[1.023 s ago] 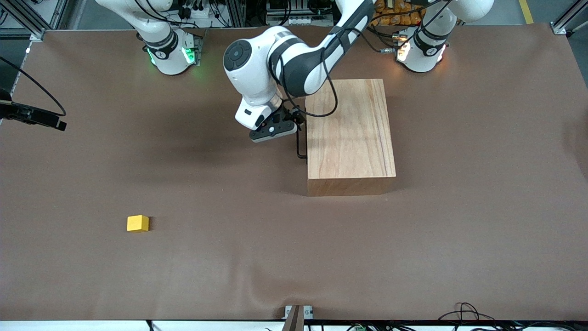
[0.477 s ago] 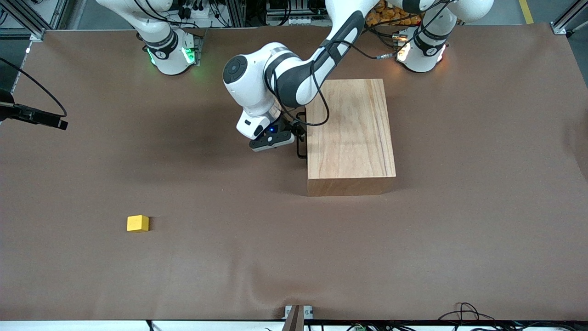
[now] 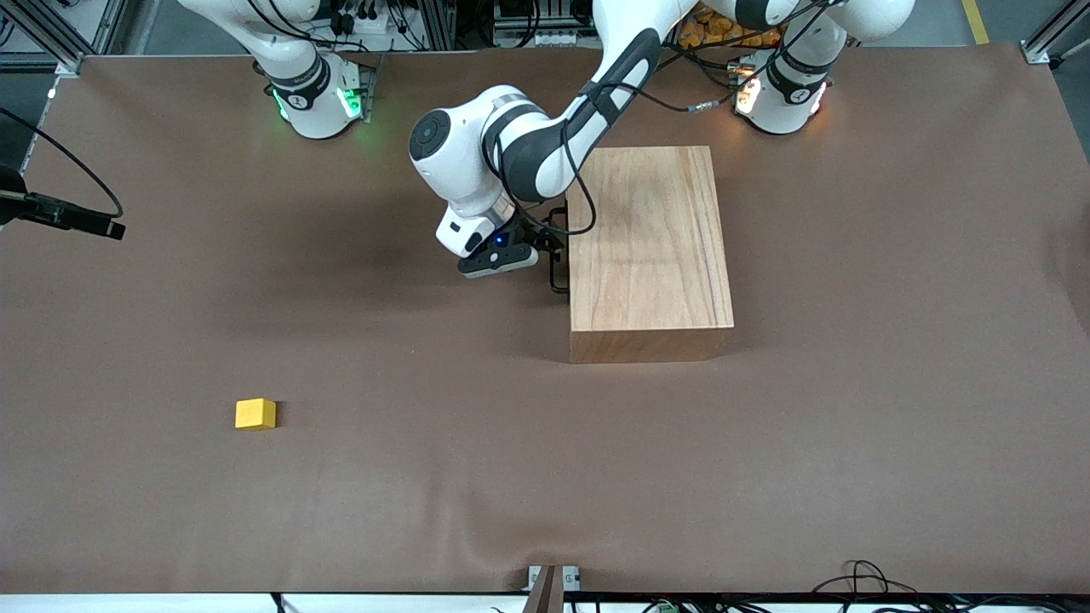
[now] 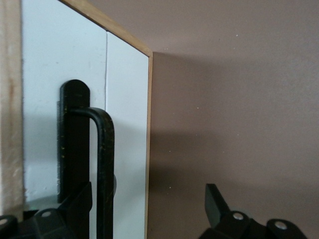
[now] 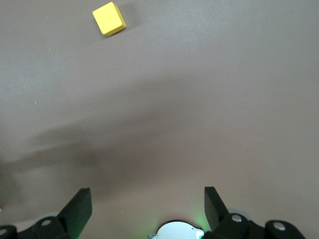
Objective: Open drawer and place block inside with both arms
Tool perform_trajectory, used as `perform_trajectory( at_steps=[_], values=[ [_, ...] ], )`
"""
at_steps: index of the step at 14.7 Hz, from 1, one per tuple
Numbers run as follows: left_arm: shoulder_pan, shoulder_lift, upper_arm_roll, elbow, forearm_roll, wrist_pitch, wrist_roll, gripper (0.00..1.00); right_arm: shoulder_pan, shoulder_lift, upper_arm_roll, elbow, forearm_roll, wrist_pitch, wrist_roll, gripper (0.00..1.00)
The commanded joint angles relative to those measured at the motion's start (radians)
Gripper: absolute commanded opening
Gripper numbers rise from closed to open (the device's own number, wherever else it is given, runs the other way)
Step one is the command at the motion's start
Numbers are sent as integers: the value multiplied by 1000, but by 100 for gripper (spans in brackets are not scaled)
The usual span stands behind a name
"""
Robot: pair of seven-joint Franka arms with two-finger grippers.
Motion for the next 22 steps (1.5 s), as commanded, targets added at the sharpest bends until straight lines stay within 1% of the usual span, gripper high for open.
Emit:
perform_trajectory(
  at_steps=[1, 7, 13, 19, 22],
  values=[
    [-7, 26, 14, 23, 22, -5, 33, 100, -17, -22, 13, -19, -10, -3, 1, 100],
    [-7, 28, 4, 26, 19, 23, 29, 100, -17, -19, 13, -19, -10, -3, 1, 100],
    [-6, 31, -4, 28, 11, 170, 30, 100, -19, -19, 13, -26, -10, -3, 1, 100],
    [-6, 31, -30, 32, 6, 244, 29, 100, -19, -19, 13, -28, -10, -3, 1, 100],
    [-6, 37, -46, 35, 6, 257, 29, 100, -21, -19, 13, -28, -10, -3, 1, 100]
  ],
)
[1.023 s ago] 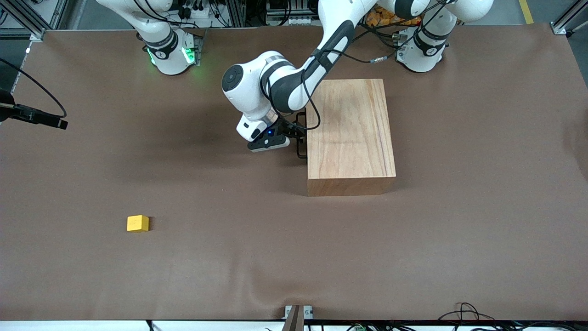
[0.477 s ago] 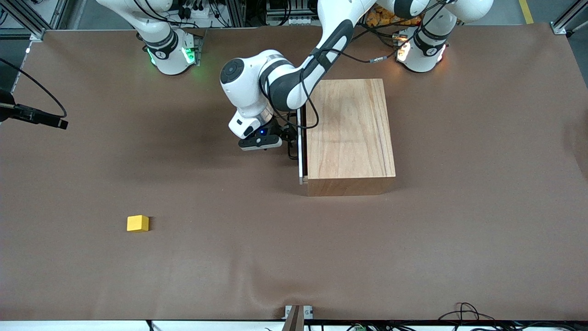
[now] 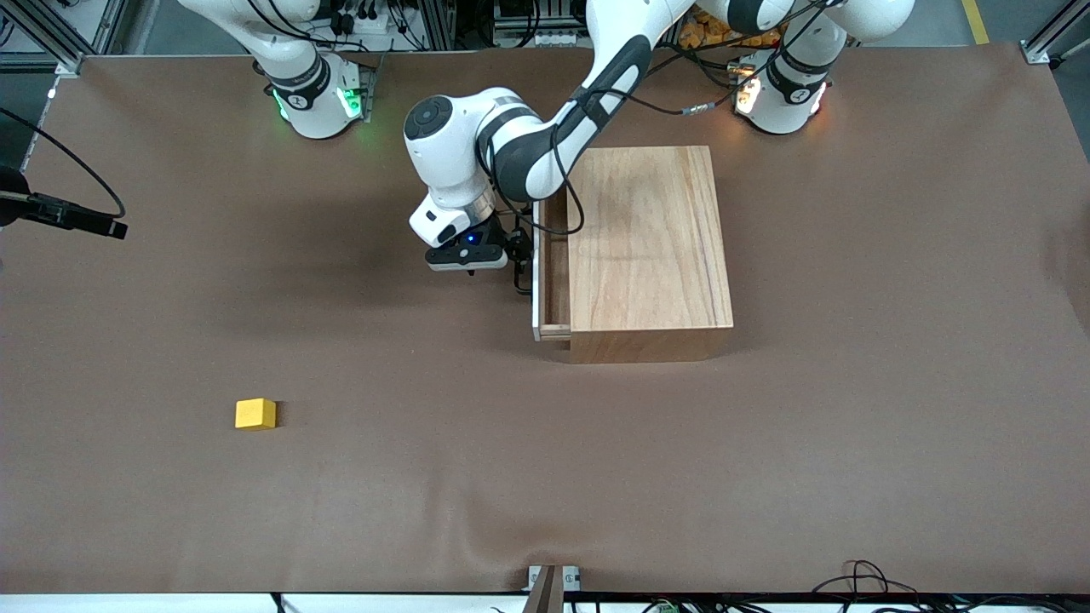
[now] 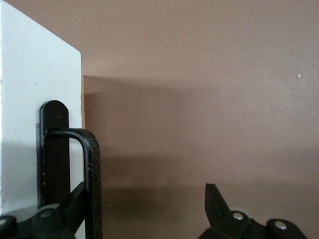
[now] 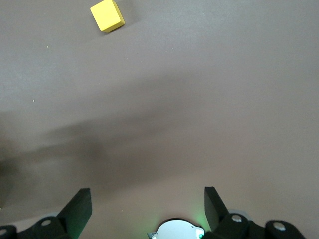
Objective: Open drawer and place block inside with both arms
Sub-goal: 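Pull the drawer handle outward with the left gripper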
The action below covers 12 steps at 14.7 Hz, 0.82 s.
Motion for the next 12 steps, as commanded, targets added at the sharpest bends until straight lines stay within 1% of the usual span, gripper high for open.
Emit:
perform_trajectory(
  at_steps=[1, 7, 10, 12],
  values=[
    [0, 20, -8, 35, 6, 26, 9, 100, -19, -19, 13, -19, -10, -1, 1, 100],
    [5, 20, -8, 36, -1, 162, 3, 100, -22, -19, 13, -19, -10, -1, 1, 100],
    [20, 19, -3, 36, -33, 256, -3, 100, -31, -19, 13, -19, -10, -15, -2, 100],
    [23, 14, -3, 36, -43, 279, -3, 100, -44, -18, 13, -12, 7, 2, -7, 100]
  ],
)
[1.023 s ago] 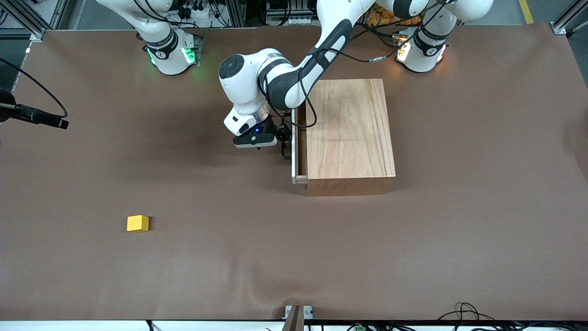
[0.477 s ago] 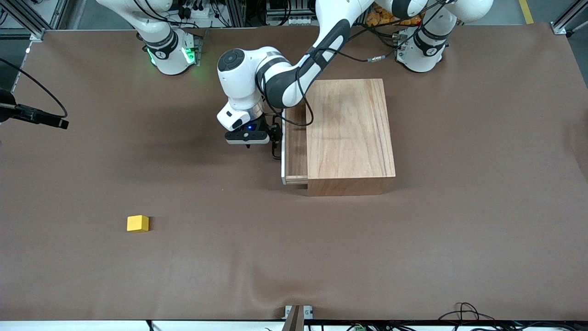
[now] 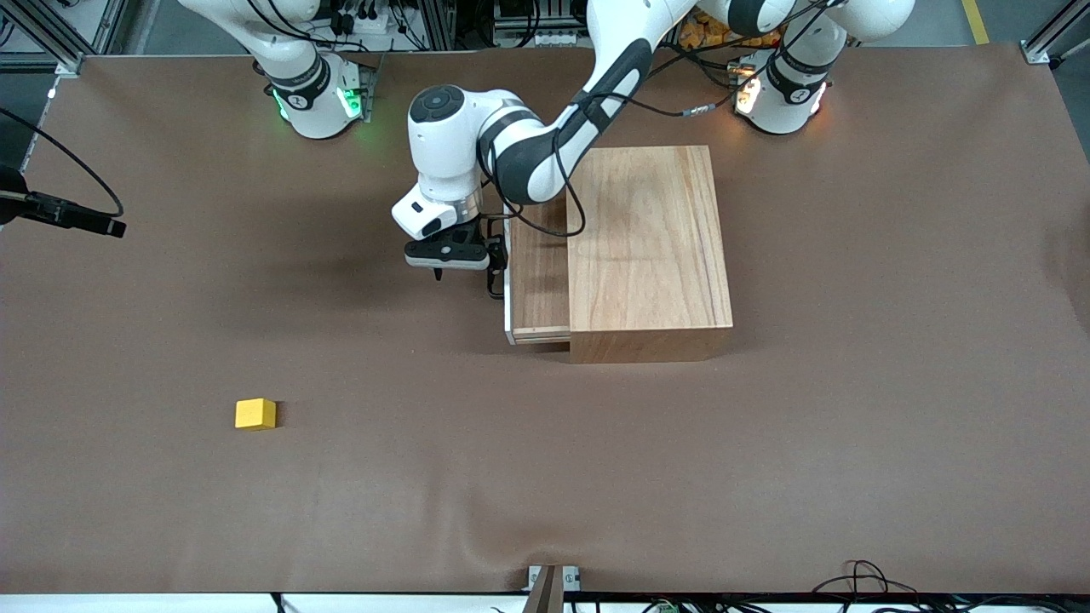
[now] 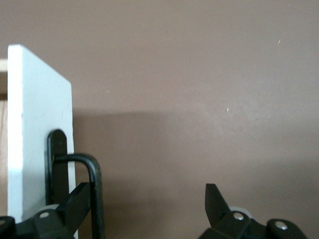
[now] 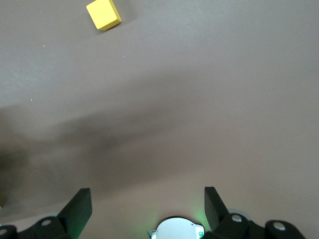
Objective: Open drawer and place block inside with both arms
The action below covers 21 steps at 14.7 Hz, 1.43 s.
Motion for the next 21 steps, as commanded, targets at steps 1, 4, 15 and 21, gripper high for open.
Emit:
perform_trajectory(
  at_steps=[1, 4, 15, 21],
  values=[
    [23, 4, 0, 34, -48, 43, 3, 100, -18, -15, 18, -11, 8, 43, -7, 100],
    [40, -28, 4, 33, -103, 95, -1, 100, 36, 2, 18, -19, 5, 107, 6, 100],
    [52, -230, 67, 5, -93, -168, -8, 100, 27, -2, 15, -224, -10, 420, -141, 100],
    [211, -414, 95, -1, -65, -516, 50, 100, 48, 155, 18, -94, -24, 459, -459, 100]
  ],
)
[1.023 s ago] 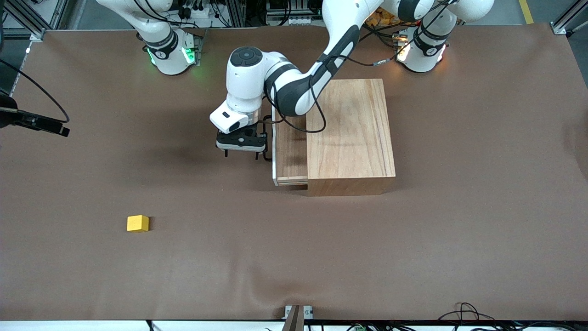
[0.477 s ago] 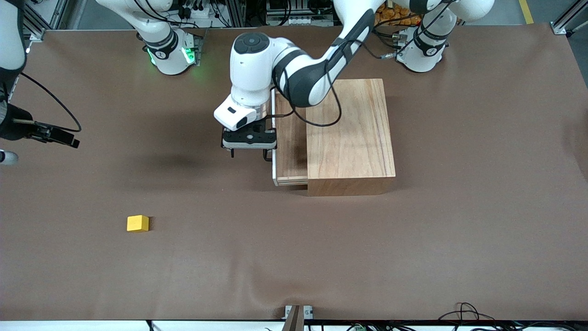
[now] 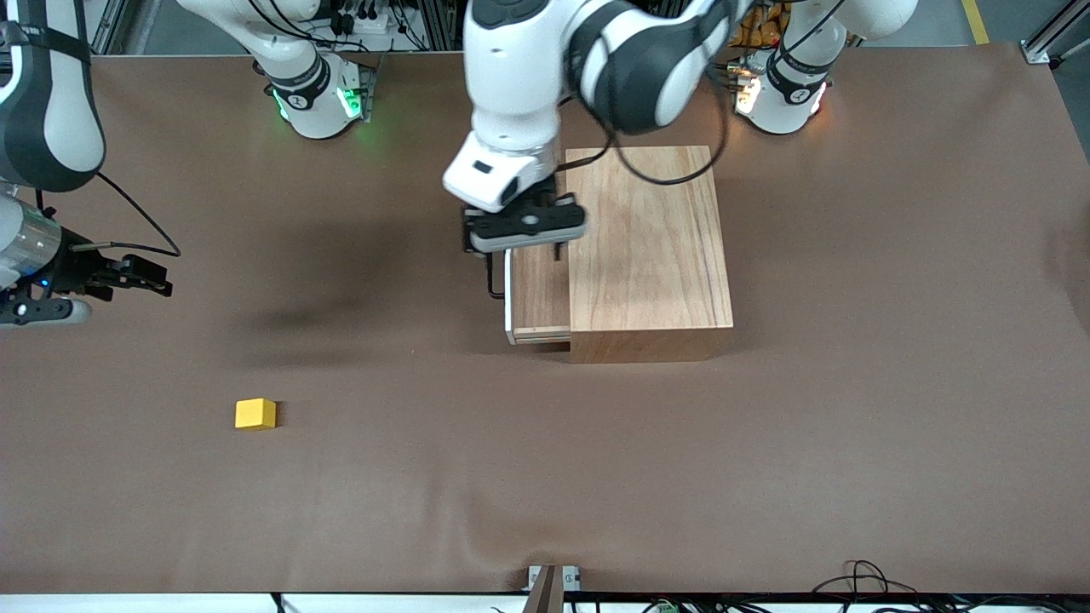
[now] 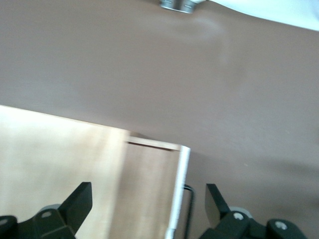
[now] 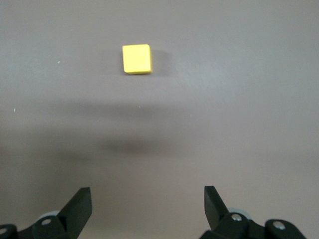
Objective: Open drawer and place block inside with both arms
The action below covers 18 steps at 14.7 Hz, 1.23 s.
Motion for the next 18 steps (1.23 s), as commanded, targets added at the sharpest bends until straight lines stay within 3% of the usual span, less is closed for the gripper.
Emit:
perform_trajectory(
  at_steps=[1, 4, 7, 11, 13, 16, 18],
  values=[
    [126, -108, -8, -49, 16, -116, 87, 100, 0, 116, -1, 129, -1, -5, -88, 100],
    [286, -183, -11, -76, 57, -207, 329, 100, 11, 236, -2, 228, 99, 44, -65, 100],
    [433, -252, -15, -156, 56, -245, 549, 100, 29, 329, -2, 282, 105, 179, -53, 100],
    [576, -372, -20, -314, 57, -232, 804, 100, 26, 512, -1, 269, 116, 501, -24, 100],
    [607, -430, -21, -387, 53, -195, 859, 100, 36, 543, 1, 235, 127, 552, -16, 100],
    [628, -506, -20, -512, 56, -112, 925, 100, 60, 544, 4, 216, 221, 570, -14, 100],
    [631, -529, -21, -535, 56, -104, 930, 100, 66, 547, 4, 213, 277, 572, -14, 100]
  ],
)
